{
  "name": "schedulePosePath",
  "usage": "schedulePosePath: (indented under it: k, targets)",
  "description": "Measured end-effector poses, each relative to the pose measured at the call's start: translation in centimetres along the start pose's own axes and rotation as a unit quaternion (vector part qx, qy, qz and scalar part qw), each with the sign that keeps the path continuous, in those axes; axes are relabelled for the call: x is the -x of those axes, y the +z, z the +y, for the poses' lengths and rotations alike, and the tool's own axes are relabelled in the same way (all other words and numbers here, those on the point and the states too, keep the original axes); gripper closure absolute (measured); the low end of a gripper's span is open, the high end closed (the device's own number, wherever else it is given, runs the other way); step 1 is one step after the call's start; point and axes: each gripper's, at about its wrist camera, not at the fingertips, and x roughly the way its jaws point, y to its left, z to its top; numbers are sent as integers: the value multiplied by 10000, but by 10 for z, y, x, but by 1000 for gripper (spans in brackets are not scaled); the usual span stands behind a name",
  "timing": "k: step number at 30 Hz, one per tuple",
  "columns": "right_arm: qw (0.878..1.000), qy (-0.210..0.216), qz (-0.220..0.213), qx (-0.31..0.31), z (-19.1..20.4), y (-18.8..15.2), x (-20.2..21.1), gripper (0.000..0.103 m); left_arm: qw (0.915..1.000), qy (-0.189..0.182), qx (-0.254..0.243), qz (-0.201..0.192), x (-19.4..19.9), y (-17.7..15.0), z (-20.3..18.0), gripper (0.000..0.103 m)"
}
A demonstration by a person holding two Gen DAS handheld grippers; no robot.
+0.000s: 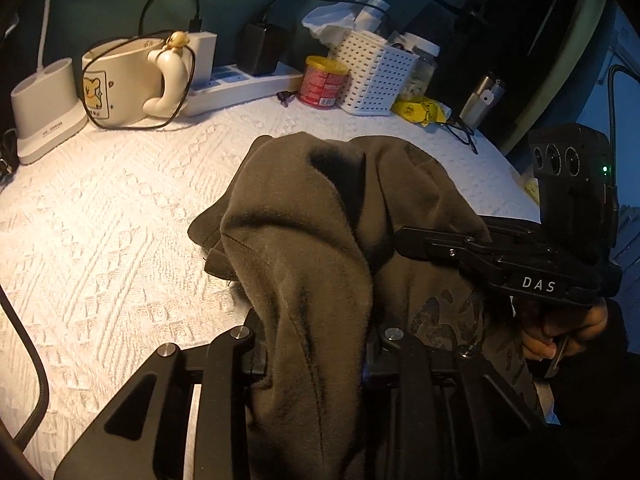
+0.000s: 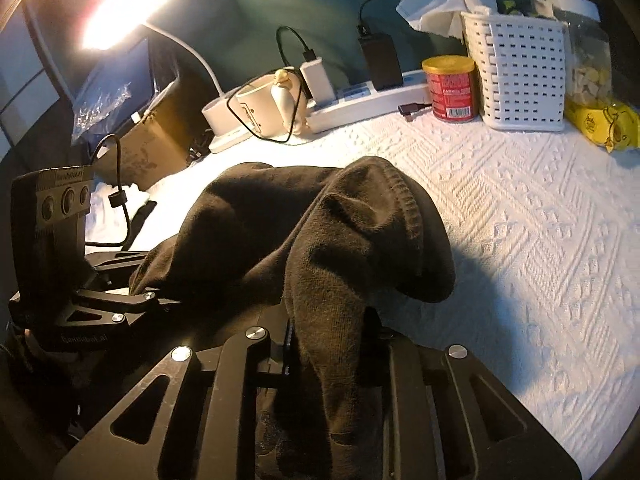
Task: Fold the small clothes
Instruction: 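Grasp the folded shirt with the left gripper while the right gripper grasps it too, then lift the folded shirt off the bedspread with both grippers and hold it up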
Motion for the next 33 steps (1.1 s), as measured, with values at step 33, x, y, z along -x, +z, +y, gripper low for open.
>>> schedulePosePath:
  k: [33]
  targets:
    - [9911, -227, -1127, 672, 77, -20, 114, 83, 9907, 31, -581, -1231, 101, -25, -66, 76]
